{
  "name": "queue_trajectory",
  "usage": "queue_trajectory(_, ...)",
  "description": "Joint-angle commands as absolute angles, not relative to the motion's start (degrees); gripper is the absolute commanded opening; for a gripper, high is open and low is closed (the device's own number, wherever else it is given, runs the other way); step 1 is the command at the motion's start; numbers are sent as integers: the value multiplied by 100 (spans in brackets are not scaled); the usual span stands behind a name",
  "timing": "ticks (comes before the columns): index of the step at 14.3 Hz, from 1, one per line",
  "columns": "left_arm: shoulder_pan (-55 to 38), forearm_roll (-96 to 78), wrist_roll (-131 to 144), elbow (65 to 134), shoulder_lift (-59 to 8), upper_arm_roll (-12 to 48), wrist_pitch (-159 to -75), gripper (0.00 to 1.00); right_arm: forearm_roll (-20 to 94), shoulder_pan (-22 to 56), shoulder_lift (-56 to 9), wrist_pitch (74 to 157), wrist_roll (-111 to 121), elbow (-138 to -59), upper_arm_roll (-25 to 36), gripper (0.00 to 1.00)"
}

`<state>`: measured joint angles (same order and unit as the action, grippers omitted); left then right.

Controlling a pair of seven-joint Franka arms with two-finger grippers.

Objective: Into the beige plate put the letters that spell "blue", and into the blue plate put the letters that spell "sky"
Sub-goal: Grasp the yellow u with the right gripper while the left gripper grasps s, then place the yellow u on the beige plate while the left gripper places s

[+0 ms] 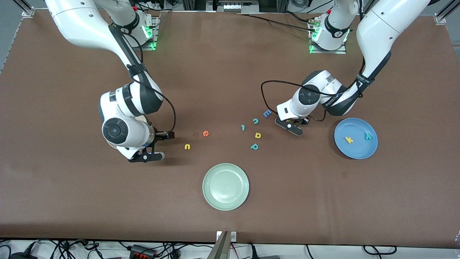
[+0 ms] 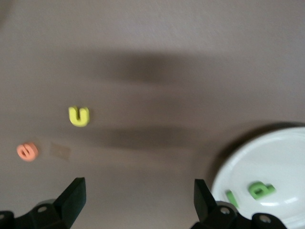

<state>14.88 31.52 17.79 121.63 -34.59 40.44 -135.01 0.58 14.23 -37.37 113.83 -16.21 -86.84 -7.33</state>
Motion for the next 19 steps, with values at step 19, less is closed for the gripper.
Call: queue_trajectory(19, 3040, 3893, -264, 10485, -3507, 4008, -10749, 19, -642, 2294, -4957, 12832, -3551, -8253, -624, 65)
